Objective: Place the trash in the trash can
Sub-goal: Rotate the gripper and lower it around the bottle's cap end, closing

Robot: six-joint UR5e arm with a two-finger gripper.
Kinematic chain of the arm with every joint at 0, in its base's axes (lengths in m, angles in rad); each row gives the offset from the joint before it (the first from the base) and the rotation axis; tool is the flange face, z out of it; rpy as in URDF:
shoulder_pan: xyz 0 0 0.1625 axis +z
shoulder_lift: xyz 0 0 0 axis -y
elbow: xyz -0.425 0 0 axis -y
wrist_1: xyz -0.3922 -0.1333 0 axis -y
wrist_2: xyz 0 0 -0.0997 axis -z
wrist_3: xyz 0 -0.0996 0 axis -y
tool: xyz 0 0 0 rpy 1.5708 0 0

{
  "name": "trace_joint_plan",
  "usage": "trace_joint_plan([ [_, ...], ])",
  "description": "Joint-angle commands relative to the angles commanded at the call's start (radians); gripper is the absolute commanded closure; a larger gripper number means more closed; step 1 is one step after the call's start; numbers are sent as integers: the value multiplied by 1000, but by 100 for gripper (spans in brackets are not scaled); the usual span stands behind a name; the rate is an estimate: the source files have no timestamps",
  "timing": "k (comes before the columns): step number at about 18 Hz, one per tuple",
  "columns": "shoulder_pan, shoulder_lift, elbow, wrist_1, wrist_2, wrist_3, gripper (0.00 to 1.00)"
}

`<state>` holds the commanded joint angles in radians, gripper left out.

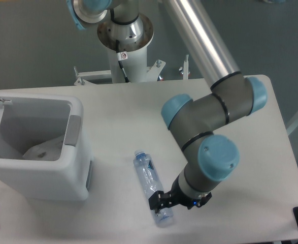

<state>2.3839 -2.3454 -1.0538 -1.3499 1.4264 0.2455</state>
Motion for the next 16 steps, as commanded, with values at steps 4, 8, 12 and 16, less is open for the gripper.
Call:
trace_joint_plan([
  [4, -20, -14, -9, 9, 49, 5, 0],
  [8, -45, -32, -12, 37, 101, -2, 0],
  [12, -55, -52, -17, 43, 138, -2, 0],
  [16, -77, -74, -17, 43, 204, -3, 0],
])
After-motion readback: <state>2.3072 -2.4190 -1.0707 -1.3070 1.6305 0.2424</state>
